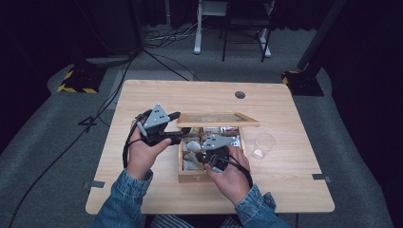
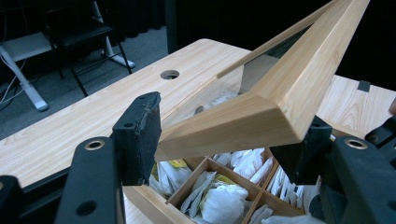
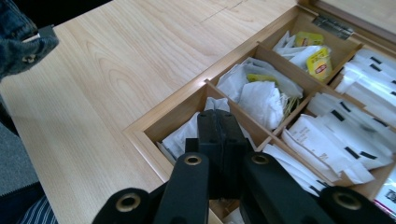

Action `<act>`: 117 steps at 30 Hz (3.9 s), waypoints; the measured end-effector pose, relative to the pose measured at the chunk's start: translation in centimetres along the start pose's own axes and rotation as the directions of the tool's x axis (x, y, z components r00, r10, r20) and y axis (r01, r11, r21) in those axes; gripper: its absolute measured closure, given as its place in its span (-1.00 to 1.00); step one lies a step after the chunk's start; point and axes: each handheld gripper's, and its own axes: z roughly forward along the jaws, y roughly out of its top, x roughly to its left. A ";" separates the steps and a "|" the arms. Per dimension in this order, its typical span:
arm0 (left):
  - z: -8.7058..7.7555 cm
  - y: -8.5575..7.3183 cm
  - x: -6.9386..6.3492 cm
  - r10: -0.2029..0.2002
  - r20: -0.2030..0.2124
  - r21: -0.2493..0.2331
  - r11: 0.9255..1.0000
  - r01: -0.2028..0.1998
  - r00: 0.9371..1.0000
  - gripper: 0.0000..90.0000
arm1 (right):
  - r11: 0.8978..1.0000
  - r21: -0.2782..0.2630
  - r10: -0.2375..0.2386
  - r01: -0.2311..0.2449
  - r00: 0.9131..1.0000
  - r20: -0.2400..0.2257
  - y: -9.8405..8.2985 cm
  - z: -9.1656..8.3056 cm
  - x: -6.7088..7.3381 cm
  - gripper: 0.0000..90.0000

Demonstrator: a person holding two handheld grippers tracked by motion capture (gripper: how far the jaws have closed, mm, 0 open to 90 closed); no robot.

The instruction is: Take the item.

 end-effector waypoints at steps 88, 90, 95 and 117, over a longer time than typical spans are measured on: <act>-0.3 -0.1 0.3 -0.011 0.001 0.000 1.000 0.011 1.000 -0.15 | 0.960 0.014 0.256 -0.279 0.898 0.358 -4.5 -12.7 -14.4 1.00; -0.3 -0.1 0.3 -0.011 0.001 0.000 1.000 0.011 1.000 -0.15 | 0.959 0.026 0.255 -0.283 0.898 0.358 -4.5 -12.5 -14.5 1.00; -0.3 -0.1 0.3 -0.009 -0.001 0.001 1.000 0.009 1.000 -0.15 | 0.957 0.045 0.253 -0.288 0.898 0.360 -4.4 -11.9 -14.7 1.00; -0.4 -0.1 0.2 -0.008 -0.003 0.004 1.000 0.008 1.000 -0.15 | 0.938 0.084 0.289 -0.337 0.892 0.349 -5.2 -9.4 -15.7 0.71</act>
